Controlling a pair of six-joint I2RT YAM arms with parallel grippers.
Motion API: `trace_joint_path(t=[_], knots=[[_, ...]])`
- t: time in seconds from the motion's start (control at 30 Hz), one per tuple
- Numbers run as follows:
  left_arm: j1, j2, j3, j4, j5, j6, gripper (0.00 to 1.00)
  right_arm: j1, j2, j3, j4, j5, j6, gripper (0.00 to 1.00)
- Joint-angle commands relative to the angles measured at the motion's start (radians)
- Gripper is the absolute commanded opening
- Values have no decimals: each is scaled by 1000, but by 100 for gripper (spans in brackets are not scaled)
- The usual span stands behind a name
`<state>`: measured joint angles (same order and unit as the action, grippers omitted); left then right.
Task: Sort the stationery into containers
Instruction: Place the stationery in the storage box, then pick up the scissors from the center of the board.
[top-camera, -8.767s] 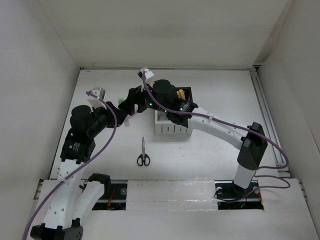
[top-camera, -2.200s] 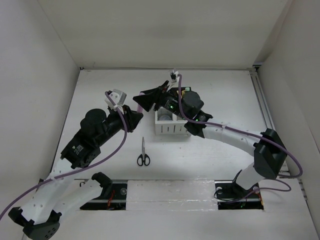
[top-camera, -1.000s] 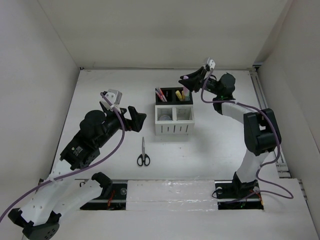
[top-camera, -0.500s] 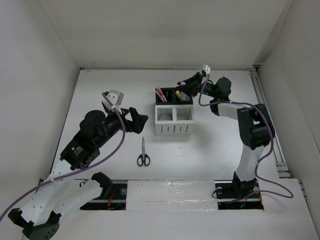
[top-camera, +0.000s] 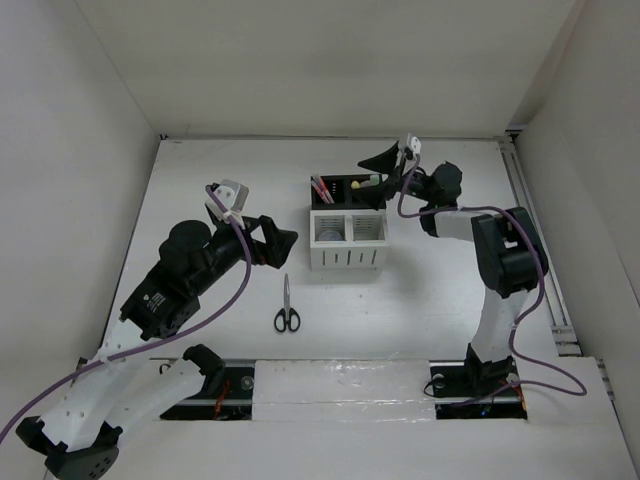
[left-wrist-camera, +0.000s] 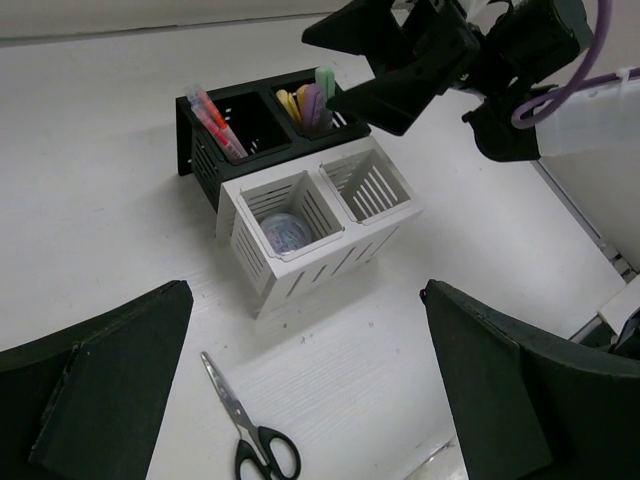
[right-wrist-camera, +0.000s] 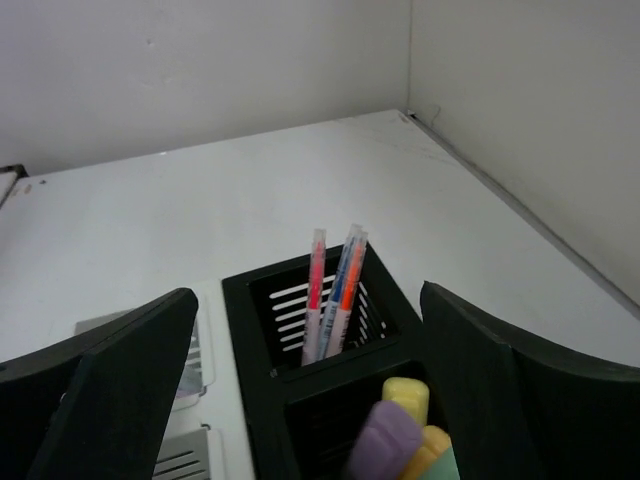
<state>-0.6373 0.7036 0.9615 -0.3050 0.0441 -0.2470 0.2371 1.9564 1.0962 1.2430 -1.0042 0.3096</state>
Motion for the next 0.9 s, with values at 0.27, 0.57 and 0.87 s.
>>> trace_joint_path(t=[0.27,0.57,0.87], knots=[[1,85,8,-11,-154,-55,100,10,-327,-162,198,117,137,100],[1,211,27,-224,-150,-435,100,203,-937,-177,-794,680,-255,100],[1,195,-148,-347,-50,-667,100,281,-1110,-251,-959,763,-172,100]])
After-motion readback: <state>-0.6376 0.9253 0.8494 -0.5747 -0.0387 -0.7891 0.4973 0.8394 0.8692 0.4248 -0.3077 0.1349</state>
